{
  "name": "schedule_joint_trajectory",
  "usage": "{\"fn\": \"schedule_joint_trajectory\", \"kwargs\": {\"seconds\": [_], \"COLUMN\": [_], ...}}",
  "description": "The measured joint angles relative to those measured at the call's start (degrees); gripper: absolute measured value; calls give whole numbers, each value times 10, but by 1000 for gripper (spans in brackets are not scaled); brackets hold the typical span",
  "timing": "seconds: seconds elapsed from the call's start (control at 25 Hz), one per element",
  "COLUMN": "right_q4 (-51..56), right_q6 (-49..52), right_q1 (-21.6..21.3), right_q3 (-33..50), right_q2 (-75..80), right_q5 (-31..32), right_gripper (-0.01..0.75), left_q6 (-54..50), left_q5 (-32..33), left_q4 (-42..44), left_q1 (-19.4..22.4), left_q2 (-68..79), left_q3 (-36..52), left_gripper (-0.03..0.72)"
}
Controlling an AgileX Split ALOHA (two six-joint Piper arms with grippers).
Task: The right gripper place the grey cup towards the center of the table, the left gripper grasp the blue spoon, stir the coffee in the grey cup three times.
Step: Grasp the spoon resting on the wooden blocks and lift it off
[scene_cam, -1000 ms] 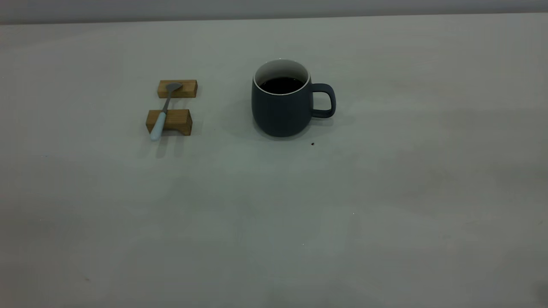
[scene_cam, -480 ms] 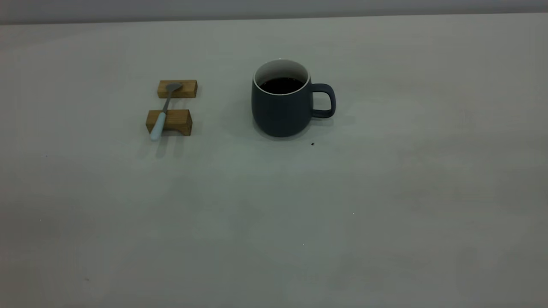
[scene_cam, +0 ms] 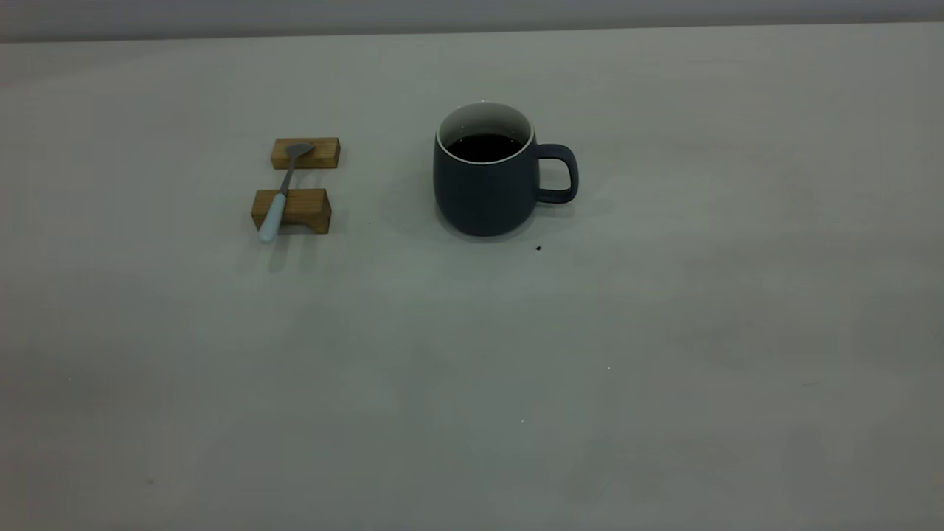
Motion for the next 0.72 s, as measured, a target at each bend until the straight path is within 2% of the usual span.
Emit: {"fn": "schedule_joint_trajectory", "kwargs": {"seconds": [0.72], "right_q4": [0], "right_q6": [0], "right_q1": [0], "right_q3": [0], "right_q2": [0], "right_q5": [0], "right_gripper": [535], "left_q6": [-9], "left_q5": [-2], "left_q4": [0], "left_q1": [0], "left_q2": [4], "left_q3": [0], "left_gripper": [330]}}
